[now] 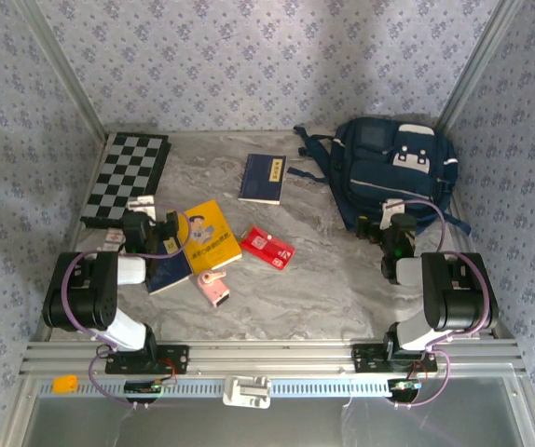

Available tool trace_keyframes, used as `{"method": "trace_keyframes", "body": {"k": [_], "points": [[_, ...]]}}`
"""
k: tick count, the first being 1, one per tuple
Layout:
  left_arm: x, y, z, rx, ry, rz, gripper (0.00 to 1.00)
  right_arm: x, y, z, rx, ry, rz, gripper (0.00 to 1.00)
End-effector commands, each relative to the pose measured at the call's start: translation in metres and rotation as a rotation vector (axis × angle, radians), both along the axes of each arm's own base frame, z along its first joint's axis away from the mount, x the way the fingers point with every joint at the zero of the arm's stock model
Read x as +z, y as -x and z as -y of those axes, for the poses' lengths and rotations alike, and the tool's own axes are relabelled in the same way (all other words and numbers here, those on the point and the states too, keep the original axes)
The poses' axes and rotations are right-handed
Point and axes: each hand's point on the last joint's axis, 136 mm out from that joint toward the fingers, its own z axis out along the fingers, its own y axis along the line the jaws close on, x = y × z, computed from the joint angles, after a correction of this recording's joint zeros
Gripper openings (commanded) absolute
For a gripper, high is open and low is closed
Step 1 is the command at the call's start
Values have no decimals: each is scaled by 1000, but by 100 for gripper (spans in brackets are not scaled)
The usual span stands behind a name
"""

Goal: Pack books, pencil case, and school supplies into a backpack

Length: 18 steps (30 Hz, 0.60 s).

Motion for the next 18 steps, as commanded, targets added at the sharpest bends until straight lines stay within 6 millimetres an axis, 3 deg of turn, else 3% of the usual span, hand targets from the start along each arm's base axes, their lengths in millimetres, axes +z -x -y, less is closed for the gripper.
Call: {"method": "trace_keyframes", "body": {"k": [1, 9, 12, 16, 18], "points": [[23, -3, 4, -28, 3, 38, 100, 36, -10, 1, 3, 30, 80, 100], [68, 17, 7, -19, 78, 48, 100, 89, -1, -3, 10, -30, 109, 100], [91, 25, 7, 10, 162, 69, 100, 107, 2, 5, -87, -154, 115, 100], [105, 39, 4, 123, 372, 42, 100, 101, 19, 30, -296, -333, -18, 100], [105, 44, 1, 178, 441, 25, 100, 97, 19, 30, -288, -360, -54, 100]]}}
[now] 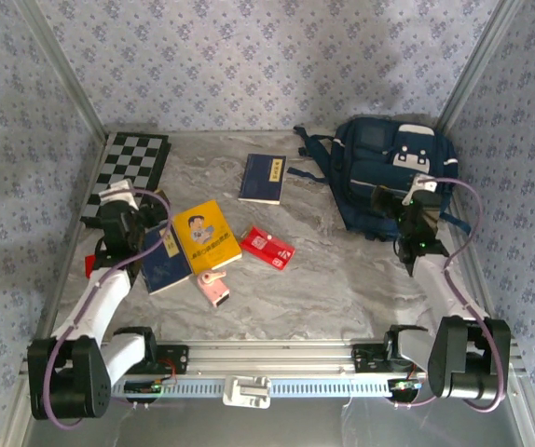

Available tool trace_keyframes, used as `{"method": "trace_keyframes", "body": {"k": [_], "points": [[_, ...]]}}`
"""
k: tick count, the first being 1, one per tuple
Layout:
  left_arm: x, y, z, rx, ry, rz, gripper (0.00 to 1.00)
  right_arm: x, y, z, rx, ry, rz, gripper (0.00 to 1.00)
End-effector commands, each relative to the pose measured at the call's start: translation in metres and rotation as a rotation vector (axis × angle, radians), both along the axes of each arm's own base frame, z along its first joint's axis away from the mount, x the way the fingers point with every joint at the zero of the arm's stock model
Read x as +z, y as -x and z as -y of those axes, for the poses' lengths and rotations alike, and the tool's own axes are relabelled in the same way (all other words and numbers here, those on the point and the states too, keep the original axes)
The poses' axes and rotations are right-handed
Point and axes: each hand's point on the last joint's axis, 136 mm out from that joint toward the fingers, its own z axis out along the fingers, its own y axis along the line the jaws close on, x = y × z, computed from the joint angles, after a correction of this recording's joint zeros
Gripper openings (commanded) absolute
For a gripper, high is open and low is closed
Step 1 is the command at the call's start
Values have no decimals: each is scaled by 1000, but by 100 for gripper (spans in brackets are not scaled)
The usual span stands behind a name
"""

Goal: Pack books, pencil case, and school supplies into a backpack

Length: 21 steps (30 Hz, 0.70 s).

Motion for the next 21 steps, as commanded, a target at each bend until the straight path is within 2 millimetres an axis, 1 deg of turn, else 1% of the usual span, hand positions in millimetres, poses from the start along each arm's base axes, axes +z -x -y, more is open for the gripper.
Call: {"method": "trace_keyframes", "body": {"k": [1, 3, 8, 12, 14, 18, 21], "points": [[-14, 14, -1, 73, 202, -99, 100, -28, 17, 7, -81, -136, -188, 100], [-16, 16, 5, 59, 249, -119, 100, -30, 15, 5, -82, -105, -250, 100], [-20, 19, 28, -27, 355, -164, 100, -40, 16, -10, -64, 69, -377, 100], [-21, 23, 55, -113, 372, -194, 100, -45, 12, -22, -40, 218, -444, 100], [-21, 26, 72, -158, 372, -205, 100, -49, 7, -31, -5, 271, -479, 100], [-23, 31, 93, -198, 362, -228, 100, -59, -4, -46, 30, 388, -548, 100], [-23, 33, 109, -233, 381, -230, 100, -66, -13, -61, 82, 454, -582, 100]]}}
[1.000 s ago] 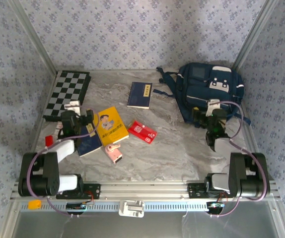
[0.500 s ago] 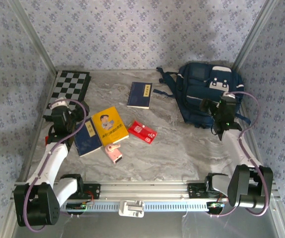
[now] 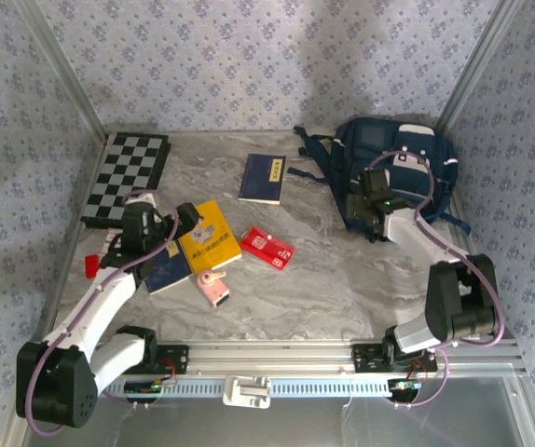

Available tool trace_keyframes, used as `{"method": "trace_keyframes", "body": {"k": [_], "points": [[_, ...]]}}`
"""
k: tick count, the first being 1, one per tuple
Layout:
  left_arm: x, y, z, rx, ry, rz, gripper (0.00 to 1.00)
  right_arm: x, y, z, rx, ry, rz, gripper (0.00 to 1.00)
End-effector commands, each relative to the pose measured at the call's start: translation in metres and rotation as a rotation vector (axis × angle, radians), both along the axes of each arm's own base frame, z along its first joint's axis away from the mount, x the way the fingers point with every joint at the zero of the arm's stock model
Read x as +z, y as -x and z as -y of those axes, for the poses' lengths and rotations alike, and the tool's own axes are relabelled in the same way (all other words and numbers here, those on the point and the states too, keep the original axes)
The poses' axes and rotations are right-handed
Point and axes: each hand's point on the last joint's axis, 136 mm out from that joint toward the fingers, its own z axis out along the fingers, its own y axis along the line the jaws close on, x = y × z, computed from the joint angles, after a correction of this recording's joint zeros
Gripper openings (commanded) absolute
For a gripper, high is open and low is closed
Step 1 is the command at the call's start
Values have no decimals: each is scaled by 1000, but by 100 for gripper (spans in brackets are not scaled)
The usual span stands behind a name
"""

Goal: Pack books, pencil case, and school supplies into a backpack

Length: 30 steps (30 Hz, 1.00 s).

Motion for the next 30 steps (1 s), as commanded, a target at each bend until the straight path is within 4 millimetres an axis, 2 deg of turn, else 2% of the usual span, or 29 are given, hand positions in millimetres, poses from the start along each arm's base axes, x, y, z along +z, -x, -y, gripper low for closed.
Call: {"method": "trace_keyframes", "body": {"k": [1, 5, 11, 13, 15, 20, 23, 26, 28, 30], "points": [[14, -1, 17, -24, 42, 18, 100, -3, -3, -2, 40, 130, -73, 100], [8, 3, 39, -79, 45, -11, 100, -16, -13, -11, 61, 160, -129, 100], [0, 6, 52, -93, 52, -41, 100, -39, -18, -21, 50, 149, -195, 97], [-1, 9, 55, -104, 55, -50, 100, -47, -14, -24, 47, 152, -221, 91], [-1, 12, 54, -105, 54, -57, 100, -43, -23, -32, 56, 152, -209, 87], [4, 18, 48, -90, 46, -32, 100, -43, -25, -56, 100, 214, -206, 62], [9, 20, 46, -89, 38, -29, 100, -44, -28, -70, 127, 195, -207, 50], [12, 22, 45, -93, 32, -27, 100, -45, -30, -79, 129, 205, -207, 42], [13, 24, 45, -97, 28, -27, 100, -41, -31, -78, 116, 223, -204, 43], [15, 25, 46, -108, 29, -26, 100, -36, -31, -74, 105, 233, -197, 51]]}}
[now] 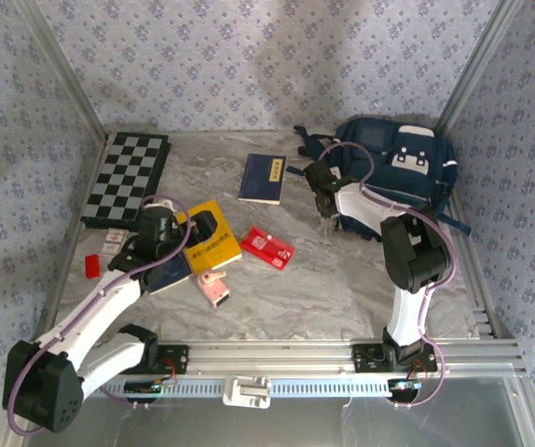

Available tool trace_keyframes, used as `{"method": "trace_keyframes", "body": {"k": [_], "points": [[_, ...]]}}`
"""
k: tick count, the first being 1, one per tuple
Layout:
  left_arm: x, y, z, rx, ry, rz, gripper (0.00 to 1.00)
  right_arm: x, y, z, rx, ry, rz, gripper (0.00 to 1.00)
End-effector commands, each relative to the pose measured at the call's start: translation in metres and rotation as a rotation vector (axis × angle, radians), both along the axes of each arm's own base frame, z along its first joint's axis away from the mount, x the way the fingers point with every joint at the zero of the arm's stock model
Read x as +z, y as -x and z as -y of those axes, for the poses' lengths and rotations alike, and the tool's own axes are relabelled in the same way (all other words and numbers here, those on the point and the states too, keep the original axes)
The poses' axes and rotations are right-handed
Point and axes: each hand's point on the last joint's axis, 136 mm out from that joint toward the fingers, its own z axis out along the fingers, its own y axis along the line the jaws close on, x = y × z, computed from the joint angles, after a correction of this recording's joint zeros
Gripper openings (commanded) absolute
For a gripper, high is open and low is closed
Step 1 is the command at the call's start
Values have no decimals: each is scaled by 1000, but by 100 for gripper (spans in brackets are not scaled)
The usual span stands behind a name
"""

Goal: Pack books, pencil case, and school supplies into a backpack

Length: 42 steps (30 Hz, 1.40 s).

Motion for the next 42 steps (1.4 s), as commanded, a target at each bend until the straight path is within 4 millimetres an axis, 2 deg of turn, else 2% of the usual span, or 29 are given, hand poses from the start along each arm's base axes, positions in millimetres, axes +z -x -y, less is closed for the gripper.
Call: {"method": "trace_keyframes", "body": {"k": [1, 4, 6, 9, 12, 16, 20, 23, 25, 32, 34, 36, 37, 41, 42], "points": [[17, 1, 1, -16, -6, 28, 100, 10, 0, 6, -33, 38, 6, 53], [17, 2, 3, -18, 8, 24, 100, 15, 0, 19, -58, 81, -2, 62], [17, 1, 6, -23, 29, 24, 100, 9, -2, 24, -58, 82, -22, 68], [17, -3, 11, -32, 49, 21, 100, -5, -3, 37, -89, 84, -75, 69], [15, -7, 17, -42, 64, 13, 100, -17, -4, 41, -92, 83, -112, 66], [9, -12, 22, -49, 65, -10, 100, -26, -4, 35, -69, 86, -135, 49], [5, -12, 23, -54, 54, -23, 100, -27, -1, 14, -26, 38, -129, 26], [6, -11, 22, -57, 43, -31, 100, -24, 3, -12, 10, -7, -118, 12], [6, -9, 21, -58, 35, -34, 100, -22, 8, -32, 24, -34, -111, 7], [9, -1, 15, -57, 7, -54, 100, -5, 28, -120, 83, -103, -46, 5], [12, 1, 16, -65, 4, -54, 100, 4, 32, -141, 98, -136, -23, 9], [13, 3, 15, -68, 3, -53, 100, 14, 34, -152, 106, -155, -7, 18], [14, 4, 15, -72, 3, -55, 100, 21, 34, -154, 105, -151, 4, 27], [16, 7, 19, -95, 21, -56, 100, 52, 41, -139, 89, -132, 45, 53], [16, 8, 20, -100, 27, -60, 100, 60, 45, -133, 84, -135, 55, 56]]}}
